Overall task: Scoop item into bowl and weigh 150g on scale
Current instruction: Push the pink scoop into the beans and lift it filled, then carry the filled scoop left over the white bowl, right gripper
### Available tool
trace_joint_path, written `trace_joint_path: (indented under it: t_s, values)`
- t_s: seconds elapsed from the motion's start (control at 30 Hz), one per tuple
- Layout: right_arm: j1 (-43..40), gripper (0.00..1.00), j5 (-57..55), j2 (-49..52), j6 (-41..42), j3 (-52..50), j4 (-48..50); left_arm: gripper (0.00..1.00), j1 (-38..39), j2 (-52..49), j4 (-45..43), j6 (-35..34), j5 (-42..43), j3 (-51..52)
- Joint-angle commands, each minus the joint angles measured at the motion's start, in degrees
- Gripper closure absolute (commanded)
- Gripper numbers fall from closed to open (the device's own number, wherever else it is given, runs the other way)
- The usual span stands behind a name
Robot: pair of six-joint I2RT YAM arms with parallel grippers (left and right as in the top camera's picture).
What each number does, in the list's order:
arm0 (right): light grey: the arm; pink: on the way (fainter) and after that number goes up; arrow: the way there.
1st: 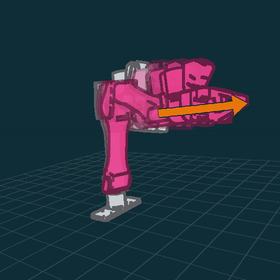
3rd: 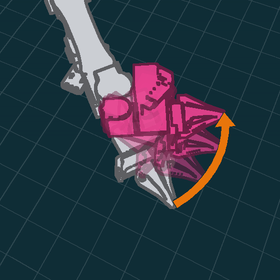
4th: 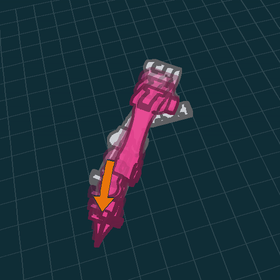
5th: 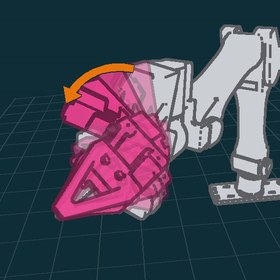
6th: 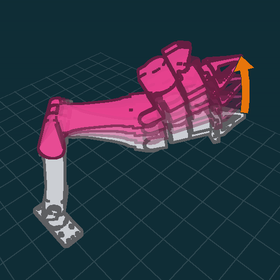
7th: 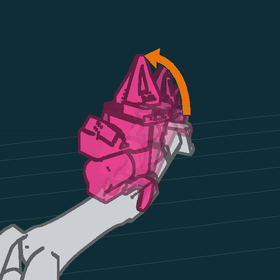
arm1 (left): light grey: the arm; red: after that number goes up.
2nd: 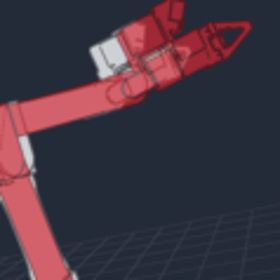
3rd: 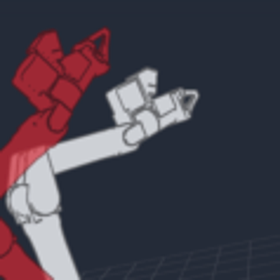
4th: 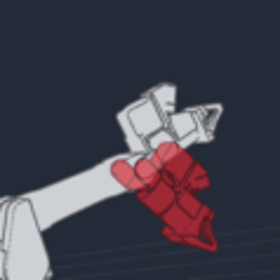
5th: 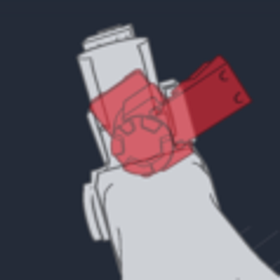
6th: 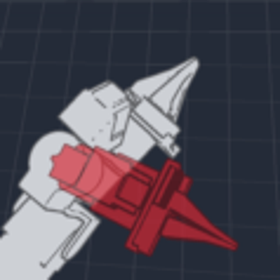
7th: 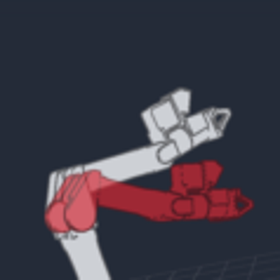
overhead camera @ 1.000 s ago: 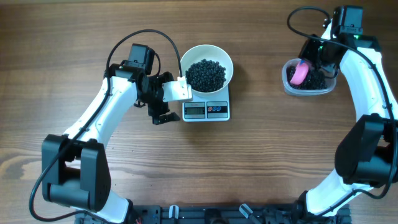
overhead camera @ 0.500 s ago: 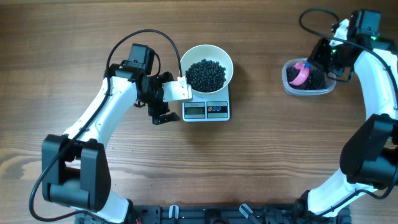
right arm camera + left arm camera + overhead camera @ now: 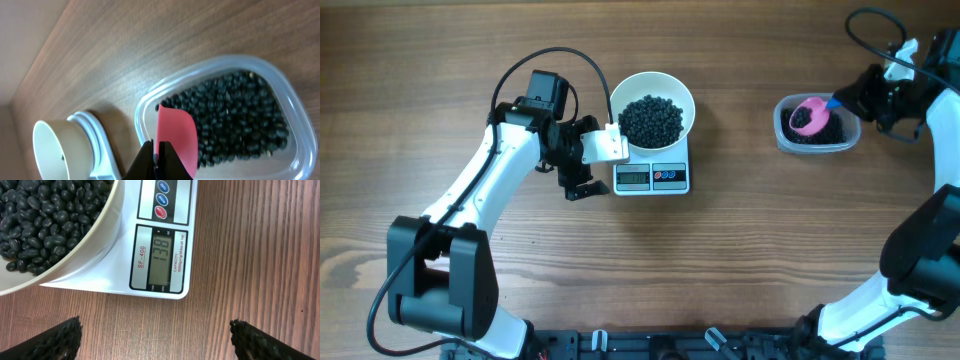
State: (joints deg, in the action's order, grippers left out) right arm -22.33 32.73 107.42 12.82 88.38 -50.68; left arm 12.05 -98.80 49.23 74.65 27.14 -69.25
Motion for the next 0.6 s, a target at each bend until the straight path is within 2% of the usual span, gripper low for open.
trace_joint_path:
  t_s: [0.0, 0.27, 0.4, 0.57]
  values:
    - [-1.11, 0.96, 7.65, 0.70, -8.68, 0.11, -1.27, 0.00, 0.04, 0.42, 0.00, -0.52, 1.33, 0.42]
    - [-1.36, 0.96, 24.09, 0.70, -12.52, 0.13, 5.11, 0.00, 0.04, 0.42, 0.00, -0.52, 1.33, 0.42]
    - [1.46, 0.96, 25.68, 0.70, -4.81, 0.13, 13.40, 0.00, 0.04, 0.42, 0.00, -0.52, 1.33, 0.42]
    - [9.79, 0.96, 25.62, 0.70, 4.63, 0.13, 31.39, 0.00, 0.04, 0.42, 0.00, -0.52, 1.33, 0.42]
